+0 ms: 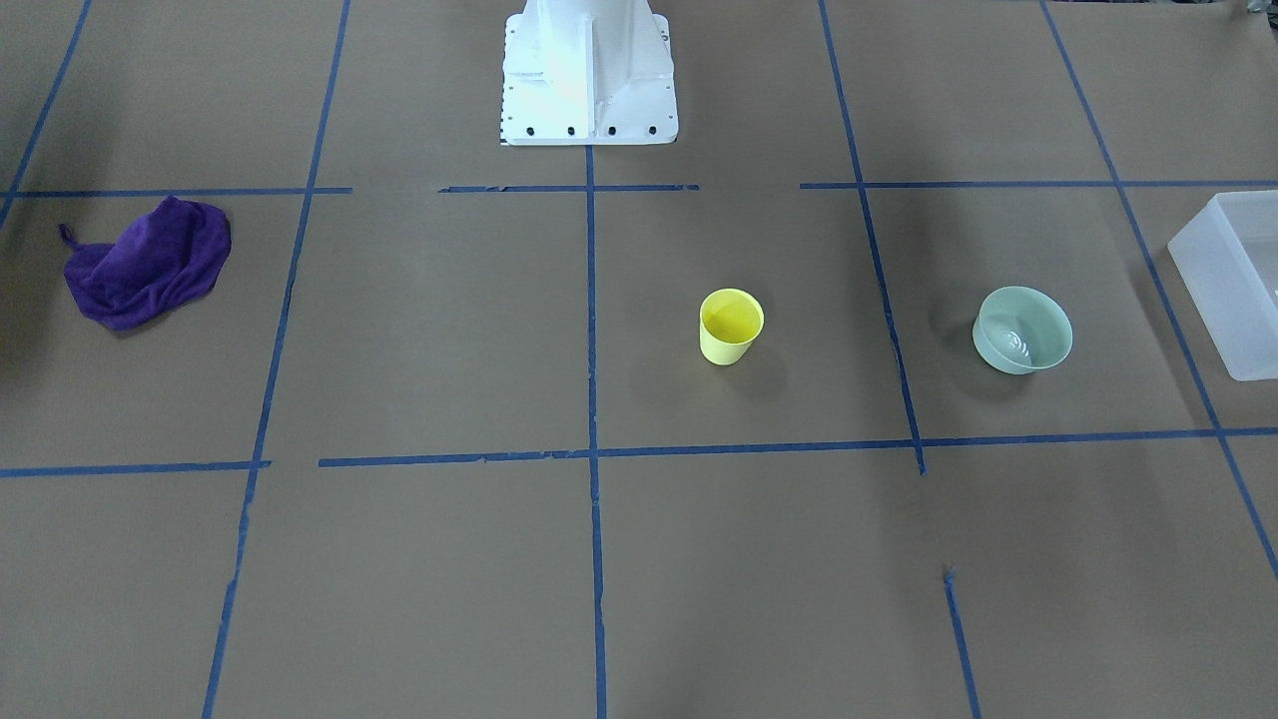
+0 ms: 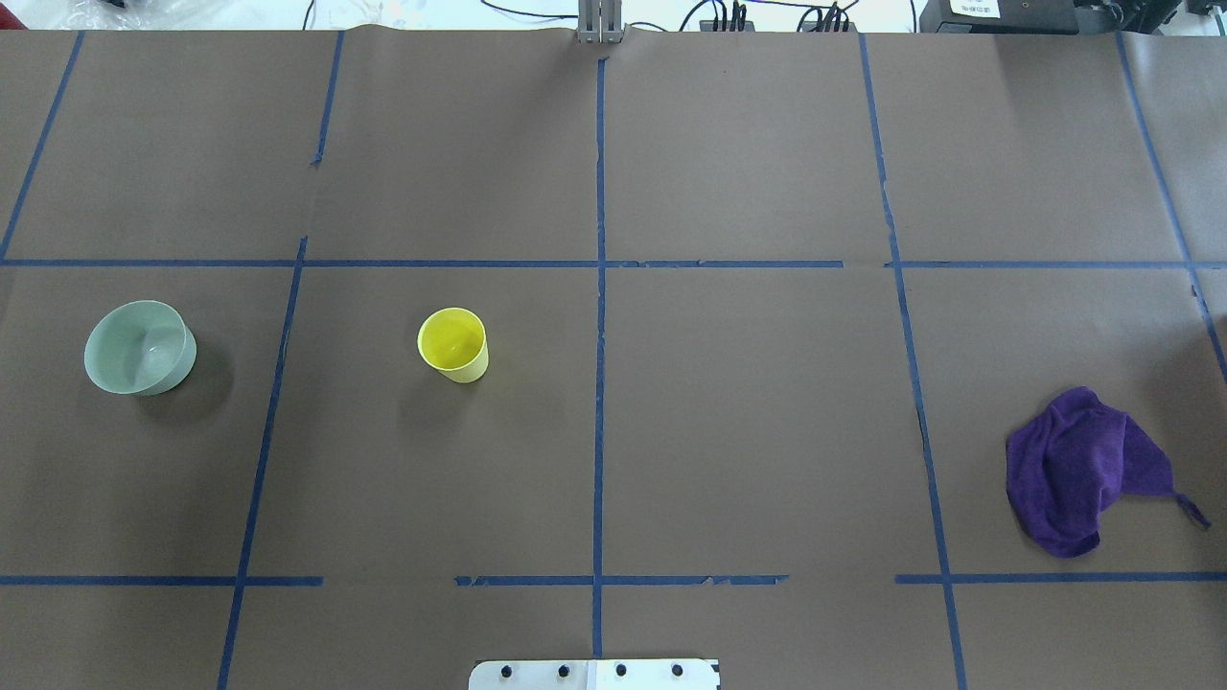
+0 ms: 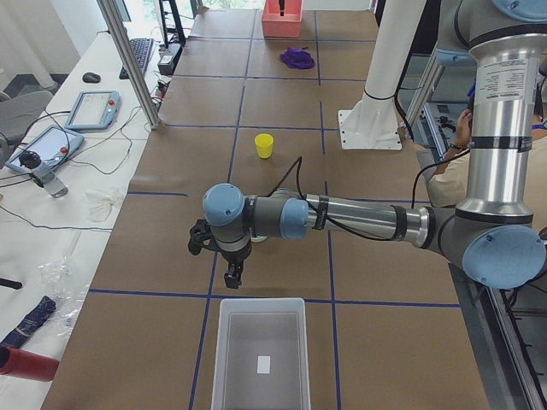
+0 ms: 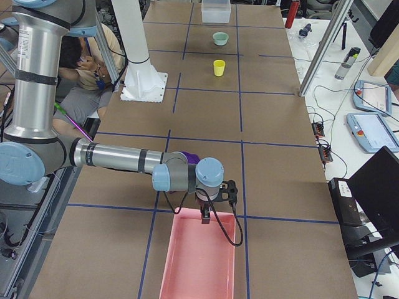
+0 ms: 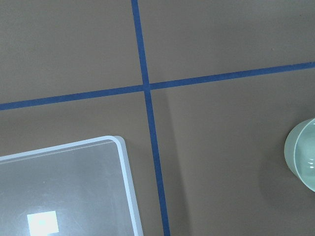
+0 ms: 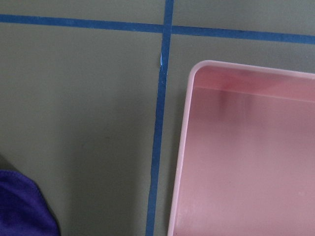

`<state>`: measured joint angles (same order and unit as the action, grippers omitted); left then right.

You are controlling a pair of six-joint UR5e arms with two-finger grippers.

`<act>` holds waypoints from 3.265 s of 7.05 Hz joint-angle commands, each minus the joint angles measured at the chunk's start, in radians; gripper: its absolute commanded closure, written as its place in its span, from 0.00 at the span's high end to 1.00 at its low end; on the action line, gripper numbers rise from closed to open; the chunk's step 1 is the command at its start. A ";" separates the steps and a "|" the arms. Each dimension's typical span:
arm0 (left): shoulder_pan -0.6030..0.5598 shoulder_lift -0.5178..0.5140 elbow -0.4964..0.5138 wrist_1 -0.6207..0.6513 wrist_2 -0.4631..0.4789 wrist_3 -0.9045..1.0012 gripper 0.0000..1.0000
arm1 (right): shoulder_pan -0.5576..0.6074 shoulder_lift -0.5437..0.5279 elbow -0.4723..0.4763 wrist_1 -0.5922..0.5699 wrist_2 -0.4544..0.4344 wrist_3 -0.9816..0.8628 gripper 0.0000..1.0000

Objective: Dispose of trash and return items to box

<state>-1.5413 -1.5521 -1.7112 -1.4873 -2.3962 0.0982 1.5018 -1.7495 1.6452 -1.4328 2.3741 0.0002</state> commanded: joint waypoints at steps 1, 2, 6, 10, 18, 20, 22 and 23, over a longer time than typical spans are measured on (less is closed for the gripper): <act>0.001 -0.063 -0.017 -0.008 0.044 0.002 1.00 | 0.000 0.001 0.004 0.000 0.004 0.000 1.00; 0.001 -0.068 -0.056 0.028 0.043 -0.001 1.00 | 0.000 0.004 0.010 0.000 0.005 0.001 1.00; 0.003 -0.066 -0.058 0.019 0.005 -0.069 1.00 | 0.000 0.033 0.019 0.012 0.005 0.001 1.00; 0.012 -0.089 -0.059 -0.030 0.005 -0.075 1.00 | 0.000 0.042 0.021 0.012 0.007 0.001 1.00; 0.835 -0.406 -0.153 -0.242 0.285 -1.235 1.00 | -0.002 0.074 0.031 0.051 0.019 0.004 1.00; 0.898 -0.465 -0.114 -0.165 0.383 -1.235 0.99 | 0.000 0.071 0.030 0.051 0.031 0.003 1.00; 0.903 -0.490 -0.081 -0.168 0.384 -1.229 0.98 | 0.000 0.070 0.030 0.051 0.031 0.003 1.00; 0.903 -0.490 -0.079 -0.169 0.384 -1.227 0.98 | 0.000 0.068 0.030 0.049 0.031 0.003 1.00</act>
<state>-0.6396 -2.0379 -1.7962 -1.6564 -2.0143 -1.1314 1.5016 -1.6799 1.6752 -1.3824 2.4050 0.0031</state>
